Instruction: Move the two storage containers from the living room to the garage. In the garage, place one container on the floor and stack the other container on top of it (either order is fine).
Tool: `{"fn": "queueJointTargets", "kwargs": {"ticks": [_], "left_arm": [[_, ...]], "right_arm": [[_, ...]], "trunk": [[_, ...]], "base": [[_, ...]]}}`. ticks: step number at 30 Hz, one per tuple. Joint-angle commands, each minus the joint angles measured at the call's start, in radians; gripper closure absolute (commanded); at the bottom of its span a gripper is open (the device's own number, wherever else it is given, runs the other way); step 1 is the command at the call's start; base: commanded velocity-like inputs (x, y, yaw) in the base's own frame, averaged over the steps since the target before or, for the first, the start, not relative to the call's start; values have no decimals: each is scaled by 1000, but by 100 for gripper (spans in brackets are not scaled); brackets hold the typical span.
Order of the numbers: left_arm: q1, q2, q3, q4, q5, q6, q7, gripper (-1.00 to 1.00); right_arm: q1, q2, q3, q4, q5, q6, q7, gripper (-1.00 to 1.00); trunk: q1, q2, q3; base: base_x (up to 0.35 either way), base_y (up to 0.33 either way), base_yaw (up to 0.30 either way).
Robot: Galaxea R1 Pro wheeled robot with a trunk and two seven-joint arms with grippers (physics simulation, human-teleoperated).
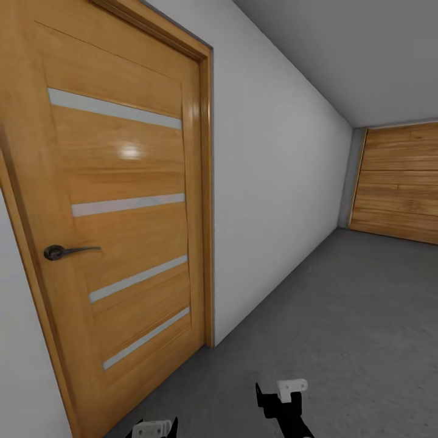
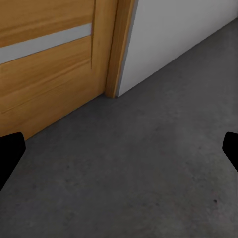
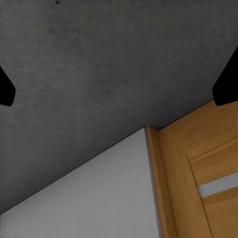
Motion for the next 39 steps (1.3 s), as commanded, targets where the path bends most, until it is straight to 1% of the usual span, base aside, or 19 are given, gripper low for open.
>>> {"fn": "queueJointTargets", "kwargs": {"ticks": [1,5,9,14,18,32,39], "left_arm": [[0,0,1,0,1,-2,-4,-100],[0,0,1,0,1,-2,-4,-100],[23,23,5,-12,6,-3,-4,-100],[51,33,6,-16,8,-3,-4,-100],[72,34,6,-16,8,-3,-4,-100],[75,36,6,-17,8,-3,-4,-100],[74,36,6,-17,8,-3,-4,-100]], "right_arm": [[-1,0,4,1,-1,-3,-7,-100],[-1,0,4,1,0,-2,-7,-100],[4,-7,8,6,-1,1,-5,-100],[6,-9,9,7,-1,3,-5,-100],[6,-9,10,7,-1,3,-5,-100],[6,-10,11,8,-1,3,-4,-100],[6,-10,11,8,-1,4,-4,-100]], "trunk": [[0,-1,-1],[0,-1,-1],[0,-1,-4],[0,-1,-10],[0,-1,-16],[0,-1,-38],[0,-1,-49]], "base": [[0,0,0],[0,0,0],[0,0,0],[0,0,0],[0,0,0],[0,-4,0],[0,-188,0]]}}
